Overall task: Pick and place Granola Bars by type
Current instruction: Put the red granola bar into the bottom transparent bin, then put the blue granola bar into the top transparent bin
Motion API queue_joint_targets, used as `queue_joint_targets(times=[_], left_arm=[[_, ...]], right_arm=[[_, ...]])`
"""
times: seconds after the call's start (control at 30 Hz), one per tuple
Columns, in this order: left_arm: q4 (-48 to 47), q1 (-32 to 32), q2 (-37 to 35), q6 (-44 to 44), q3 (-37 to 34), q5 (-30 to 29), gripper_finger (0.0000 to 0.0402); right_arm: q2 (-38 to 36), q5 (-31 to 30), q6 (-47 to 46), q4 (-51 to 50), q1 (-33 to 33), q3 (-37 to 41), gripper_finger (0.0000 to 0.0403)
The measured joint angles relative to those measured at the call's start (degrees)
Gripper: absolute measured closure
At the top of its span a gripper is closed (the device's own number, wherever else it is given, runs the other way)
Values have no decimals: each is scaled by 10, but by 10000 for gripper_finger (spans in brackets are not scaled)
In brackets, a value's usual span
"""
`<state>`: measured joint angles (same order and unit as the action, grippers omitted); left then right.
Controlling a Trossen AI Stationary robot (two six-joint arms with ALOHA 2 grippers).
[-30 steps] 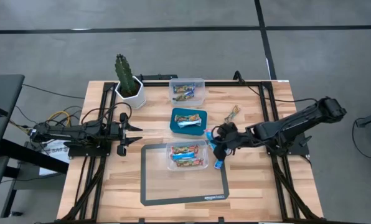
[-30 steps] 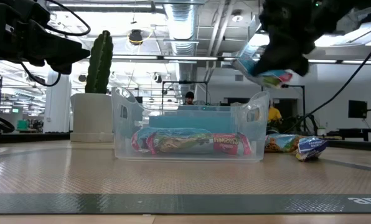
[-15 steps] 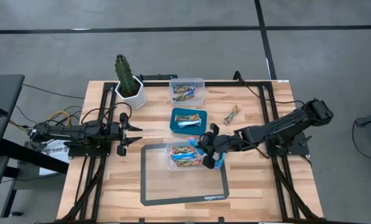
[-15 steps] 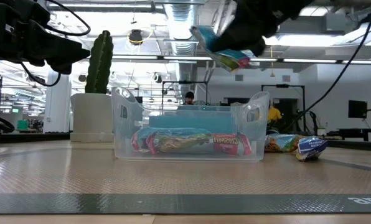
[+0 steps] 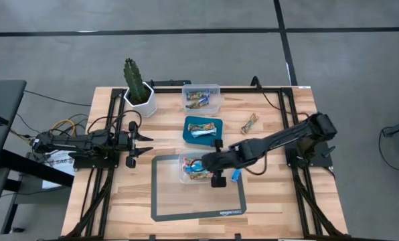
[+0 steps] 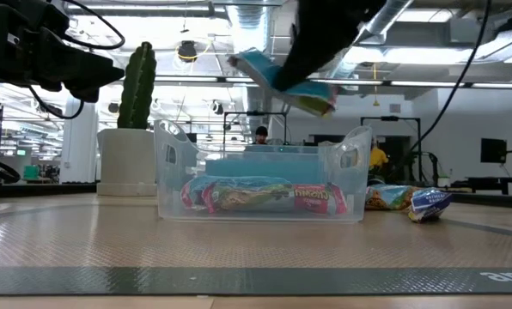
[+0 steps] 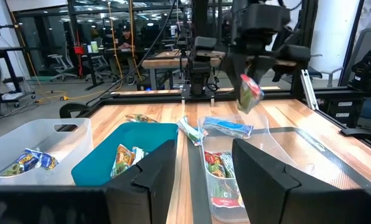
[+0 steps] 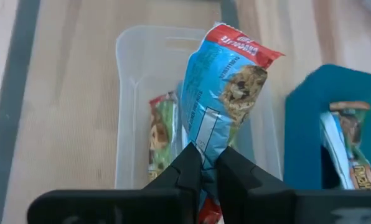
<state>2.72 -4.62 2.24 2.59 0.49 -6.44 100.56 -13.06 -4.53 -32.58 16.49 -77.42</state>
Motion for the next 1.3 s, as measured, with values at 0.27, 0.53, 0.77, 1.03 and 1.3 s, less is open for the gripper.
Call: queue_joint_targets(times=[0.27,0.53,0.77,1.03,1.3], left_arm=[[0,0,1,0,0,0,248],[0,0,7,0,0,0,248],[0,0,9,0,0,0,248],[0,0,9,0,0,0,248],[0,0,9,0,0,-1,248]], right_arm=[[90,4,32,-129,-5,-94,376],[152,12,64,-173,-9,-140,374],[151,11,66,-171,-9,-143,364],[151,10,66,-170,-9,-142,330],[147,6,46,-154,-9,-142,284]])
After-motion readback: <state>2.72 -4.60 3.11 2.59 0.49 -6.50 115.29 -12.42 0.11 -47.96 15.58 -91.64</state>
